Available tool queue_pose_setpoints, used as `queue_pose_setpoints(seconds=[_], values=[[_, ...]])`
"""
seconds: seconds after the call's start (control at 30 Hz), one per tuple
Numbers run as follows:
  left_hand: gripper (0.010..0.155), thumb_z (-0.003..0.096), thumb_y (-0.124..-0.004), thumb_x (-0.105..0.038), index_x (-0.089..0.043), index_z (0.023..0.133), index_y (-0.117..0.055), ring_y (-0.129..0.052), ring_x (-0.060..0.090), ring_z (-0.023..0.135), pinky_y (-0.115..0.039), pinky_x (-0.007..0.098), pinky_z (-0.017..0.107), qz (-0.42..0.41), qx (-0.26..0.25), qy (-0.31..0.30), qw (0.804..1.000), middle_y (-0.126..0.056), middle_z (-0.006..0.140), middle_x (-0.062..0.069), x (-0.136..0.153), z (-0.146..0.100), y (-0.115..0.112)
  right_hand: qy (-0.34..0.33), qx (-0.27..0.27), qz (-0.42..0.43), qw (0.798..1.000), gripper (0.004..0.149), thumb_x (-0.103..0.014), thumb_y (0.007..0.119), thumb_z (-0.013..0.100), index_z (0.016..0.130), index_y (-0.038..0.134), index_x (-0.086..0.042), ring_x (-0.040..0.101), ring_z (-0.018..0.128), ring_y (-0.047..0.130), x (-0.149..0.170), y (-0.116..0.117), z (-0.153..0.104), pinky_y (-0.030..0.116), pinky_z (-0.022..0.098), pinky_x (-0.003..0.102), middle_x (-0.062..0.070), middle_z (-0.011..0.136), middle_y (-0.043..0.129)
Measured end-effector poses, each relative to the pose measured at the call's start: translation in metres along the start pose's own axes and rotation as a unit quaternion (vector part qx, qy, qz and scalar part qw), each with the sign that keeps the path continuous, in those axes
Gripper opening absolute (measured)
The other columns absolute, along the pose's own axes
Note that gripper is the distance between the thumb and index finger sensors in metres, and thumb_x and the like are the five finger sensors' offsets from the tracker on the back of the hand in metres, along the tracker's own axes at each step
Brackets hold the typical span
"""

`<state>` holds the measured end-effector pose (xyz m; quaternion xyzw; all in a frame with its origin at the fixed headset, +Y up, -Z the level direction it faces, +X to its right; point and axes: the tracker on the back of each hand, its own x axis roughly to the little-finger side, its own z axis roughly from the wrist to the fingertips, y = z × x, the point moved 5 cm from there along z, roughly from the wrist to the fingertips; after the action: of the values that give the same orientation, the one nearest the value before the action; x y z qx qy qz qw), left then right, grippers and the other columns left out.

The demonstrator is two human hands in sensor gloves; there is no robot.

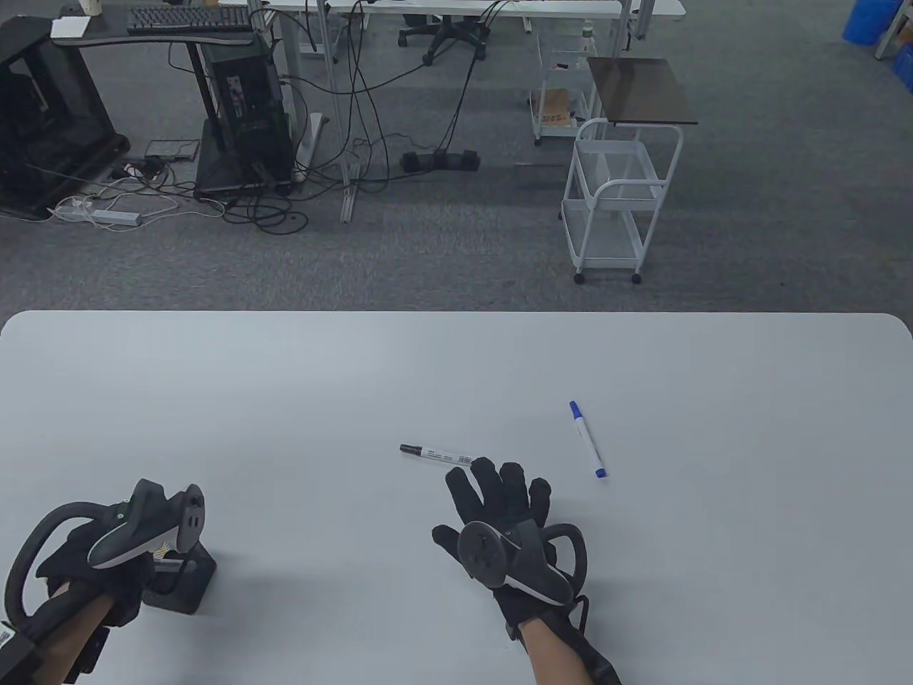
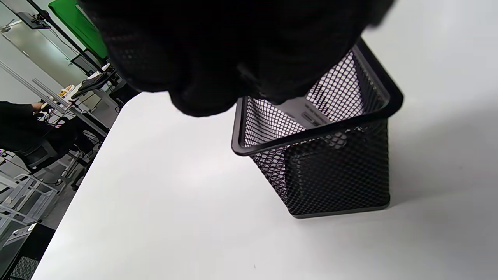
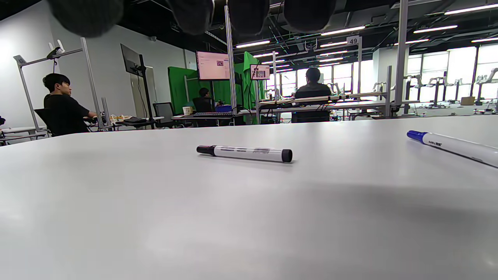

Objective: Insert the markers into the pen holder

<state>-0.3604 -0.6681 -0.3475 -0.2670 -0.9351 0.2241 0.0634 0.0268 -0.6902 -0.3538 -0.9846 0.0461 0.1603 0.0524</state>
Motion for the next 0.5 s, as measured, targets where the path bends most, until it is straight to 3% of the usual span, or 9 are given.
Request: queue_pose_setpoints(seconds=[0.43,0.47,0.5], values=[[0.040,0.0515,-0.091,-0.042,-0.036,0.091,-0.096,-0.100,0.012,0.080,-0.085,0.040,0.072,-0.002,-0.005,-0.012,1.000,-0.090,0.092,-0.010,-0.0057,0.0000,0.0001,0.003,0.002,0.001,1.000,0.075,-0.063,0.055,0.059,0.122,0.037,-0.025,0.057,0.114,0.038,0.0024,0.0000,-0.0003,0.029,0.072,0.075,0.018,0.129,0.032],[0.035,0.0514,-0.091,-0.042,-0.048,0.086,-0.096,-0.100,0.012,0.080,-0.085,0.040,0.072,-0.001,-0.006,-0.013,1.000,-0.090,0.092,-0.011,-0.0064,0.0000,-0.0001,0.003,0.001,0.001,1.000,0.075,-0.063,0.055,0.060,0.122,0.037,-0.025,0.057,0.114,0.038,0.0023,0.0001,-0.0004,0.029,0.072,0.075,0.018,0.129,0.032],[0.035,0.0514,-0.091,-0.042,-0.049,0.085,-0.097,-0.100,0.011,0.080,-0.085,0.040,0.072,-0.001,-0.006,-0.014,1.000,-0.090,0.092,-0.011,-0.0068,0.0000,-0.0001,0.002,0.001,0.000,1.000,0.075,-0.063,0.055,0.059,0.122,0.037,-0.025,0.057,0.114,0.038,0.0022,0.0001,-0.0004,0.029,0.072,0.075,0.018,0.129,0.032]])
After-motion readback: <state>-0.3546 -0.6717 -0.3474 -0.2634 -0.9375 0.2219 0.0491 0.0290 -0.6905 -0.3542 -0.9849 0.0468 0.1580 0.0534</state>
